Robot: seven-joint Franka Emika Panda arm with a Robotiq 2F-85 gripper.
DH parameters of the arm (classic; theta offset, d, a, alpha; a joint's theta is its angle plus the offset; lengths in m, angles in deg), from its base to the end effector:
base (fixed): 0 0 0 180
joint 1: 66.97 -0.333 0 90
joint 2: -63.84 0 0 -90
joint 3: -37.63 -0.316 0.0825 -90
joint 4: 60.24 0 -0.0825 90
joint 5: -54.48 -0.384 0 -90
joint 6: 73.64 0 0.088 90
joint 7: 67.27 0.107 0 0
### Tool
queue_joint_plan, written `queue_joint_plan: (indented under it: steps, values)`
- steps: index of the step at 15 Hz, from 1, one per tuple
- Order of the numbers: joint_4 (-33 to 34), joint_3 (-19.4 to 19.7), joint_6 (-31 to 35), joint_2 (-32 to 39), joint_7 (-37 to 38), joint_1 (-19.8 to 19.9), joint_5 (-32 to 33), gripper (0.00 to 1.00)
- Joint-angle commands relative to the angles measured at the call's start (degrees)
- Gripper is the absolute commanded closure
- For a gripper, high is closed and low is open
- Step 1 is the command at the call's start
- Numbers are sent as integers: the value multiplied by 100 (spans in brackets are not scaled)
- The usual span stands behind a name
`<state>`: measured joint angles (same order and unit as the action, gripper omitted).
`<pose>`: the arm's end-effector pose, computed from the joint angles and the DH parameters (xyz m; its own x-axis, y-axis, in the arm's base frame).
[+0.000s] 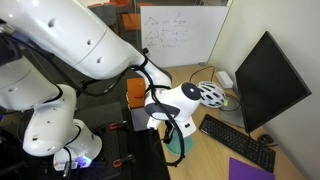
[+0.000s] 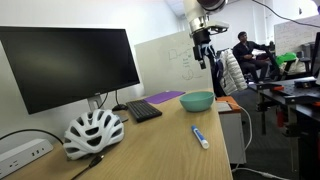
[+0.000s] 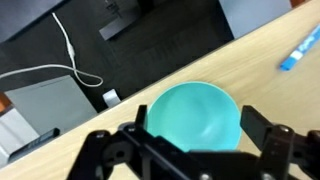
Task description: Move the green bowl to the left side of the desk
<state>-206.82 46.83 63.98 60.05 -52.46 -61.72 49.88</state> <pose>0.4238 -0.1079 0.2830 0.8373 -0.5366 -0.1050 -0.5422 -0.8396 -0.0332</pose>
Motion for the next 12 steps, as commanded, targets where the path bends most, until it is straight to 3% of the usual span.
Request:
queue_joint_plan:
  steps: [1,12]
  values:
    - [76,-107,513,489,995,96,-167,0]
    - [91,-10,1351,1682,4248,-303,-600,0]
